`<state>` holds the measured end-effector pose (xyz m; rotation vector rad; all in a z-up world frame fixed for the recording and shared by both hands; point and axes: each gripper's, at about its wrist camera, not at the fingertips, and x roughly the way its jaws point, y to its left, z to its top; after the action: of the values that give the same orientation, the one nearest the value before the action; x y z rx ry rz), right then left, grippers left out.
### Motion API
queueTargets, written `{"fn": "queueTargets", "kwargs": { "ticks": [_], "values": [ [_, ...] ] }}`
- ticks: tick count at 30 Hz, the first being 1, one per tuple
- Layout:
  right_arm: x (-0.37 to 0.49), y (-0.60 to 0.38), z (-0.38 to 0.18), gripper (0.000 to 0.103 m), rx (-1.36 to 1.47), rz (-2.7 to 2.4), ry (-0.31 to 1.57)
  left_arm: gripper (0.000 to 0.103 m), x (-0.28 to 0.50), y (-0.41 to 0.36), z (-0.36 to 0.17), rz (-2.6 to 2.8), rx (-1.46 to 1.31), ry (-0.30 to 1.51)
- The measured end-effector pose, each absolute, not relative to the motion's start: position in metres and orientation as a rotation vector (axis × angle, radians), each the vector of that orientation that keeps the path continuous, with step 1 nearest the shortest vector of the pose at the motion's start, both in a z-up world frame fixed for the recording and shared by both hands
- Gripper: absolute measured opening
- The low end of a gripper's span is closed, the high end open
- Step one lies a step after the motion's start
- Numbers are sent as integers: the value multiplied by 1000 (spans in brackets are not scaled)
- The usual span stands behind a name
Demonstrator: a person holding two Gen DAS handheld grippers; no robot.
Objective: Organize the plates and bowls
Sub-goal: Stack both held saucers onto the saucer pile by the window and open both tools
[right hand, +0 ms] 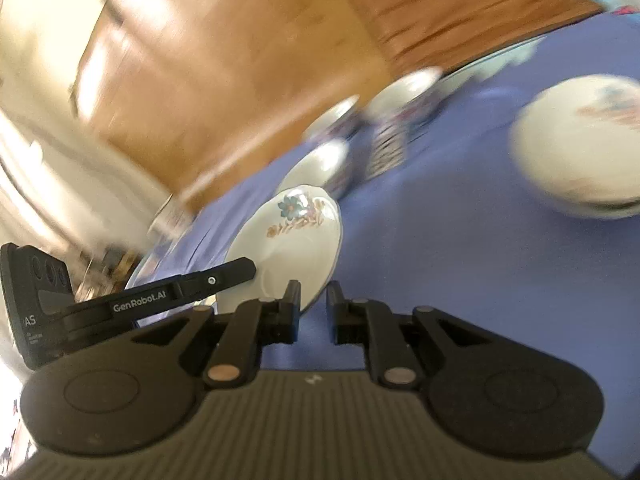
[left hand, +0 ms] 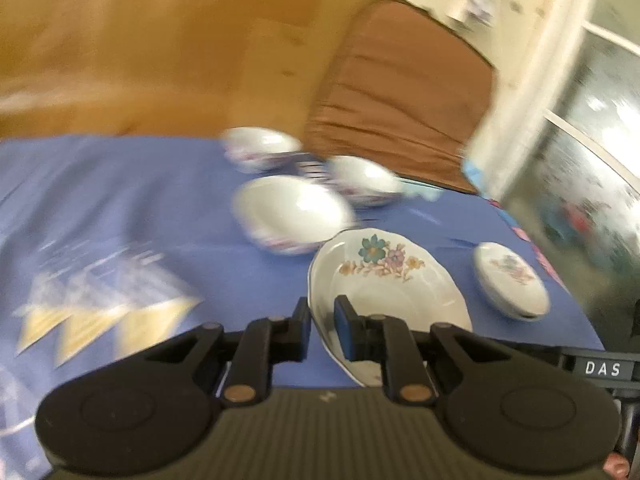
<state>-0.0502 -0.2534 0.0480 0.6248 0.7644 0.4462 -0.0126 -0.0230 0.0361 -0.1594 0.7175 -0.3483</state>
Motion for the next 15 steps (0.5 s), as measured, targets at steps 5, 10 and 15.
{"fn": "queueTargets", "kwargs": {
  "ticks": [5, 10, 15],
  "values": [
    [-60, -307, 46, 16, 649, 310, 688, 14, 15, -96, 39, -451, -86, 716],
    [-62, -340, 44, 16, 665, 204, 637, 14, 34, -148, 39, -509, -41, 717],
    [-62, -355, 39, 16, 673, 141, 619, 15, 45, -183, 34, -528, -2, 726]
  ]
}}
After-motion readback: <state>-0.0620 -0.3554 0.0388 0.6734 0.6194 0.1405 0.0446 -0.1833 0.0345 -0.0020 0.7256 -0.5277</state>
